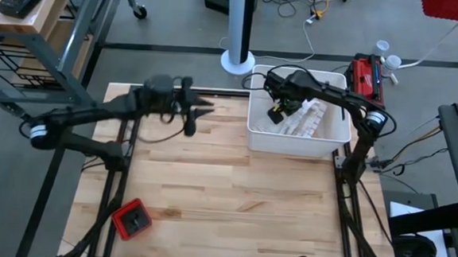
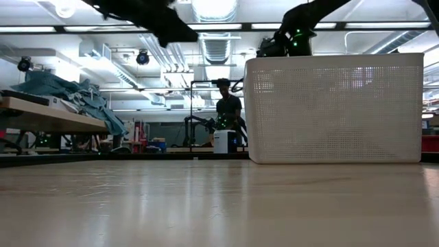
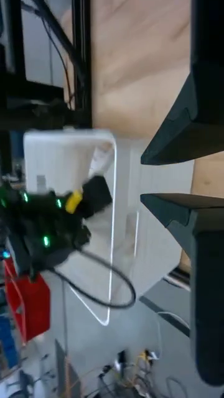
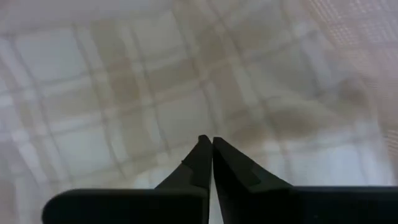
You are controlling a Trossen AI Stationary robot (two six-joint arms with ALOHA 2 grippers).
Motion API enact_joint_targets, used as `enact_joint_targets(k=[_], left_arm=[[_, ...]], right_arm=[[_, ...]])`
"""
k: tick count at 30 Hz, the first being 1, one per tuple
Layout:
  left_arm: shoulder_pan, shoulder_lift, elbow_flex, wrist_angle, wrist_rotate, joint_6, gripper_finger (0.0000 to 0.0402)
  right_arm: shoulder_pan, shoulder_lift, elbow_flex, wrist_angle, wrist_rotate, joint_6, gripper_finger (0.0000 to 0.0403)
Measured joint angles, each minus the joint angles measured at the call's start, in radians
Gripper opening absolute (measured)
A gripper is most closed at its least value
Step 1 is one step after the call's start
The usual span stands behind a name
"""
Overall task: Fold towel
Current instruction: Put the folded towels into the white laundry bin
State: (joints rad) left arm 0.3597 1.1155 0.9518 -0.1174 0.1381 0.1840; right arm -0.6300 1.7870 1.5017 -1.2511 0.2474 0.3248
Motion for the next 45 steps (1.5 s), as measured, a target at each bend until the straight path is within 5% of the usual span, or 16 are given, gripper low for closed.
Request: enact_joint_targets(k=[9,19,28,33,45], left_arm=[[0.159,0.342,0.404,-0.221,0.199,0.103,0.0075],[0.231,0.678,0.947,-0.567,0.296,0.298,0.0075],[0.254,0.989,1.379,-0.881,0.373,0.533,0.0075],[0.270,1.014,1.329,-0.785,0.365,0.579,0.0075],[0.292,1.003,1.323,-0.783,0.365,0.567,0.0075]], right_arm=[[-0.032,-0.041,0.009,-0.142,0.047,-0.021,0.0001],[-0.047,-0.198,-0.013,-0.186,0.012,0.022,0.0000],[-0.125,-0.312,-0.100,-0.041,-0.043,0.050,0.0000],[-0.178,-0.251,-0.146,0.101,-0.144,0.005,0.0000],[-0.221,-0.138,-0.150,-0.131,-0.117,-0.037,0.0000]])
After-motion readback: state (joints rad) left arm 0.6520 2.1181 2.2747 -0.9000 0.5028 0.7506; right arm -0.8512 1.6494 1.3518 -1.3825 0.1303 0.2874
